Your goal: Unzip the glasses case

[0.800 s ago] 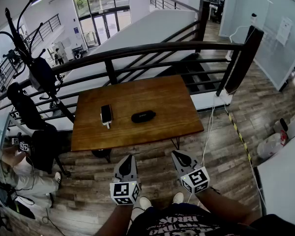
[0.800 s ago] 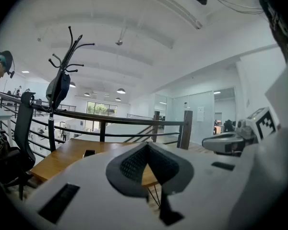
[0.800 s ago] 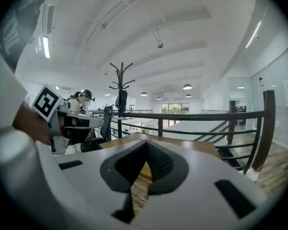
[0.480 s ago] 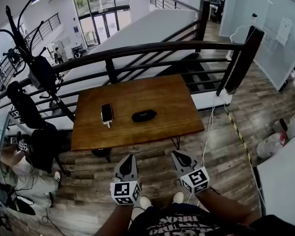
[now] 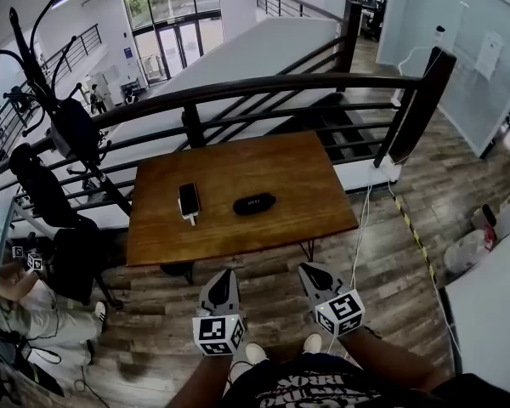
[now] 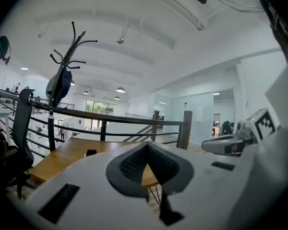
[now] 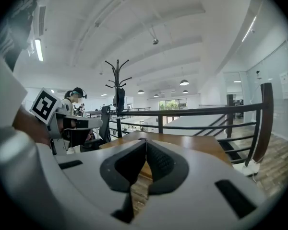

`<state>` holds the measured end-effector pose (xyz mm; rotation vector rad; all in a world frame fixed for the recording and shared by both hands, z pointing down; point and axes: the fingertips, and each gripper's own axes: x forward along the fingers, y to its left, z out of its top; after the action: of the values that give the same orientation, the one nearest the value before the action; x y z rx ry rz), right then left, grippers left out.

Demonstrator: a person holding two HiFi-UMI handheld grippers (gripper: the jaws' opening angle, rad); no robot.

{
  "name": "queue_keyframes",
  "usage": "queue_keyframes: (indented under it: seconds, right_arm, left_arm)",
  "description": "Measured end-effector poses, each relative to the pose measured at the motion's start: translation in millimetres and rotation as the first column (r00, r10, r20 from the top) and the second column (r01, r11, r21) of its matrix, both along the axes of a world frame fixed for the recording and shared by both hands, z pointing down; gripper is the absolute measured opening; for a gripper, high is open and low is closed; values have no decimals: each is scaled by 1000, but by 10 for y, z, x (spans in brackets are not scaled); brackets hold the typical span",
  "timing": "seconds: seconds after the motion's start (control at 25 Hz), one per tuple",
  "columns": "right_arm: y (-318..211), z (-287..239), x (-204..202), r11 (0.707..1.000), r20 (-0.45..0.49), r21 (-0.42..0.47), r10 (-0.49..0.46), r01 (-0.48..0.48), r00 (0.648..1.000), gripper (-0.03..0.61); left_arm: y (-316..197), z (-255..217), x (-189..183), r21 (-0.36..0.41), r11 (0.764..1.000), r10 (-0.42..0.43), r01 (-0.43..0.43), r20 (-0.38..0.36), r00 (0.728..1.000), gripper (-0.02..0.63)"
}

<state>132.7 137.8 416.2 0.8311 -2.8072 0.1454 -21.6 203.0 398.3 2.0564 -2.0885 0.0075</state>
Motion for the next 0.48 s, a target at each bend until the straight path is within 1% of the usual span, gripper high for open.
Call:
queue_keyframes:
  seconds: [0.36,0.48]
  right_arm:
    - [57,-62,-430,999,-17,25,28,-27,999,-2]
    - [93,-71,-551,999,-26,29,34,-33,999,-2]
  left_arm:
    - [25,-57,-493,34,999,15,-15,-8,1000,3]
    - [45,-30,-656,37,999,10,-9,-26,1000,3]
